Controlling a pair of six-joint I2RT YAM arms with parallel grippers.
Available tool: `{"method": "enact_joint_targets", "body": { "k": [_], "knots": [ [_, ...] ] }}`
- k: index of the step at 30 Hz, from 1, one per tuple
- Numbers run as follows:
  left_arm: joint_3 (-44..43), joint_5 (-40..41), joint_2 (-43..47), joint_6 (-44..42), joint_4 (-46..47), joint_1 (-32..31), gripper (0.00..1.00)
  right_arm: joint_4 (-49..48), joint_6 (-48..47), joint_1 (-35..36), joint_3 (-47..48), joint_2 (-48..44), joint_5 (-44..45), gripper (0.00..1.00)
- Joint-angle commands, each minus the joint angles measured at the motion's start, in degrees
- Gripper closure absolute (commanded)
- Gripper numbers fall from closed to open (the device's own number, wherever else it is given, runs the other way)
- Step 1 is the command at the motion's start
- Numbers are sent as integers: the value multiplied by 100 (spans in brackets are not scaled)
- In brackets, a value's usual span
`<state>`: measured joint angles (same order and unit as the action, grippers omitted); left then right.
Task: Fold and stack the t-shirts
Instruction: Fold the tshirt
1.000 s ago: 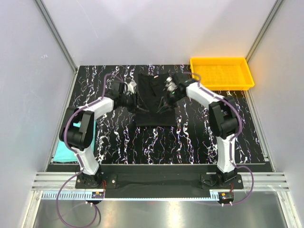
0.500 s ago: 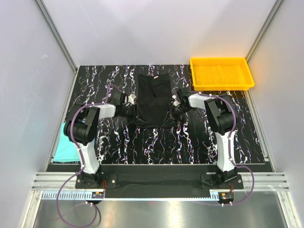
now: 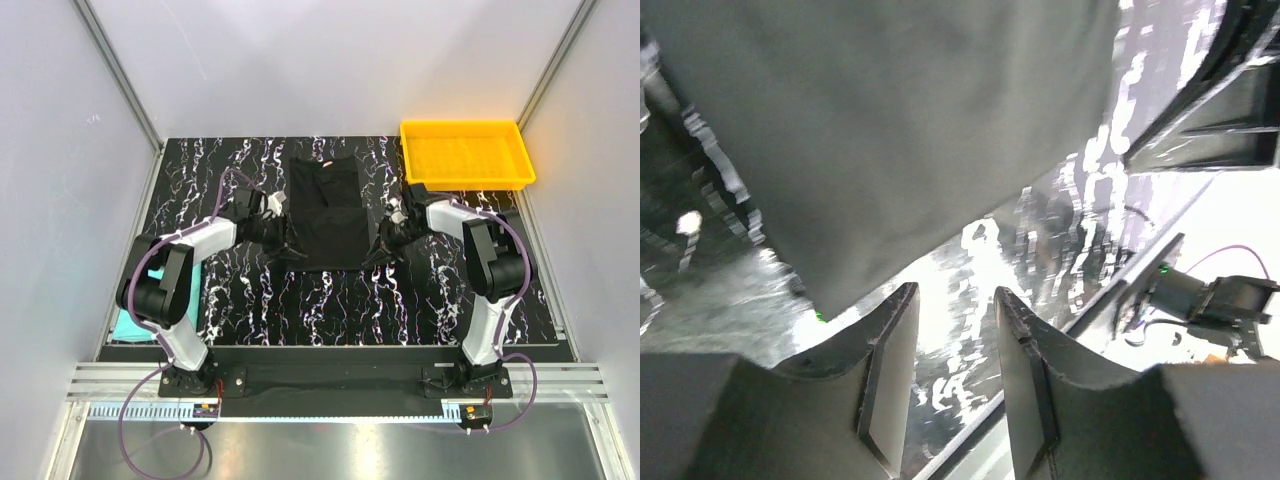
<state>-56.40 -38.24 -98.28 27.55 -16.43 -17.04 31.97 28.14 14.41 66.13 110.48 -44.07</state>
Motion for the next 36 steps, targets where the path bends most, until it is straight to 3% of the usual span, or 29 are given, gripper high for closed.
{"method": "enact_joint_targets", "body": {
  "k": [1, 6, 10, 16, 21, 27, 32, 36],
  "knots": [
    [-249, -113, -24, 381, 384, -107, 59, -15, 139, 281, 619, 77, -83, 81],
    [-170, -140, -718, 629, 877, -98, 60, -164, 227, 387, 1218, 746, -181, 81],
    [304, 27, -807, 462, 1062, -89, 61, -191, 8, 264, 921, 932, -14, 81],
    [1078, 19, -167, 75, 1027, -98, 59, -226, -335, -105, -240, 275, 267, 81],
    [642, -254, 379, 84, 702, -72, 56, -226, -239, -114, -329, -324, 154, 80],
    [-792, -588, -532, 286, 711, 288, 57, -261, 121, -114, 1198, 447, -109, 76],
    [-1750, -843, -2042, 436, 904, 718, 58, -305, 489, -167, 2901, 1791, -145, 75],
    [-2252, -992, -2731, 409, 825, 877, 59, -296, 728, -325, 3529, 2583, -154, 74]
  ]
}}
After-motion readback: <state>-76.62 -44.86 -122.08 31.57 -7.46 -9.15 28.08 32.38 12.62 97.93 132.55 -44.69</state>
